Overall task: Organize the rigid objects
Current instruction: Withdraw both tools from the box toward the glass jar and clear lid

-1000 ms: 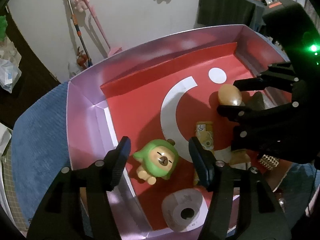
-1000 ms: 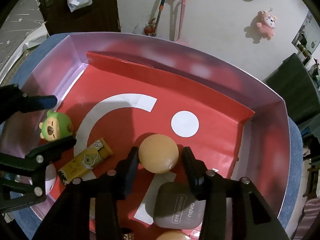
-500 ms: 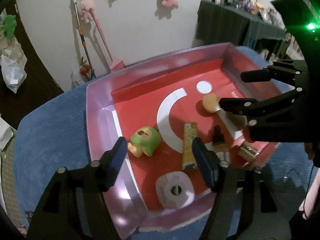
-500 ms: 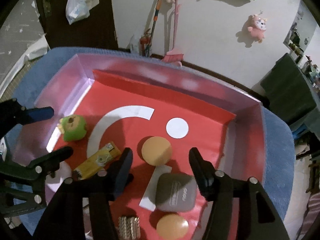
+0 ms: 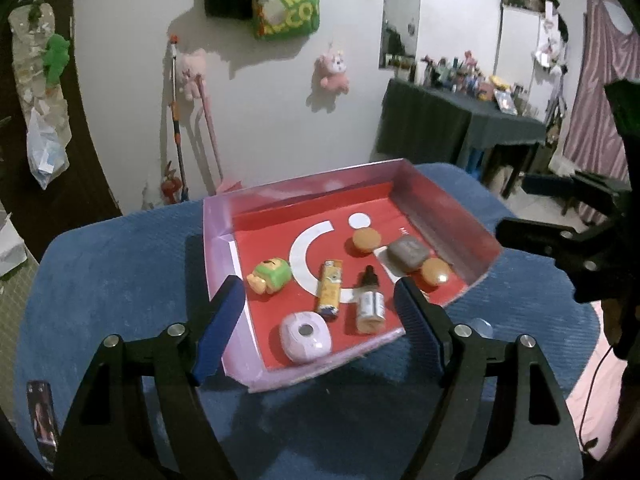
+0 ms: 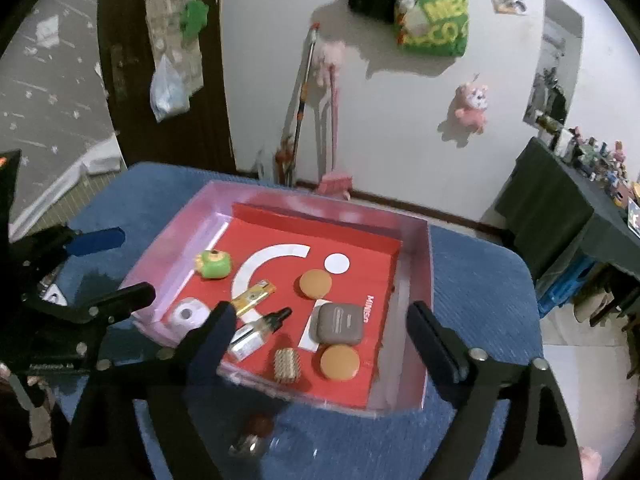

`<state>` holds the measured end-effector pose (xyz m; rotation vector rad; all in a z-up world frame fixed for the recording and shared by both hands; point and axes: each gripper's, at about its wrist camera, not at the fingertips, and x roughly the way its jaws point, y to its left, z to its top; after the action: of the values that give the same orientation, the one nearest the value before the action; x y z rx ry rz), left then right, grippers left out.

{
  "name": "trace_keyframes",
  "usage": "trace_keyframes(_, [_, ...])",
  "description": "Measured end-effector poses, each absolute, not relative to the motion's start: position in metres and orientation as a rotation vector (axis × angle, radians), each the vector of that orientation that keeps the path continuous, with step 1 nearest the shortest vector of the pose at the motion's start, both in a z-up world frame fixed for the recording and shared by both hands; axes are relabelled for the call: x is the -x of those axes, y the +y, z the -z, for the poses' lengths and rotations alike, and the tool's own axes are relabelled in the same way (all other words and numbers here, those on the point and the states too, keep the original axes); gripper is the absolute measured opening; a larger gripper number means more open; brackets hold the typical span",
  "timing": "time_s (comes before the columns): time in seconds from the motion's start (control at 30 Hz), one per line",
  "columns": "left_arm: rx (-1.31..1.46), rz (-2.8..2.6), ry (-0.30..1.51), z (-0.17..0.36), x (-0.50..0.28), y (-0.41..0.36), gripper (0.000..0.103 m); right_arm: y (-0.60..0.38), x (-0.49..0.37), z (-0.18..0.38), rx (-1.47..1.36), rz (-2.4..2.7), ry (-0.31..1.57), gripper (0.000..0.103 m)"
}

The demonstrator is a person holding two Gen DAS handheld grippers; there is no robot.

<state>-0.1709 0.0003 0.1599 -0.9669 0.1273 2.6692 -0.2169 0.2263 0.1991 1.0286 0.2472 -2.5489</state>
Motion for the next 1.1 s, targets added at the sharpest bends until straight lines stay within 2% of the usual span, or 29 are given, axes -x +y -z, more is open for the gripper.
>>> trace_keyframes(0.07, [0.925,-2.680,0.097,-0.162,0.154,-0.001,0.084,0.227,0.202,-0.203,-0.991,2.562,0.228,0.095])
trace_keyframes(0.2, [0.862,-2.683,0.026,-0.161,0.127,-0.004,0.085,0.237,0.164,-0.206,-0.917,2.602,0.193,0.099])
trace_keyframes(0.27, [0.840,-2.686,-0.009,-0.158,0.114,-0.006,0.091,0.243,0.146,-0.204,-0.880,2.623,0.184,0.103])
trace_keyframes(0.33, [0.809,-2.694,-0.050,-0.153,0.100,-0.008,0.093,0.249,0.126,-0.200,-0.849,2.644,0.169,0.103])
trace_keyframes(0.63, [0.843,-2.750,-0.073,-0.109,0.071,-0.008,0.094,0.262,0.081,-0.147,-0.847,2.703,0.132,0.103])
trace_keyframes(0.87, [0.959,-2.721,-0.096,-0.081,0.076,-0.006,0.094,0.271,0.081,-0.095,-0.945,2.695,0.033,0.103])
trace_keyframes(1.1, [0.984,-2.730,-0.078,-0.069,0.076,-0.005,0.094,0.273,0.086,-0.072,-0.997,2.695,0.006,0.103])
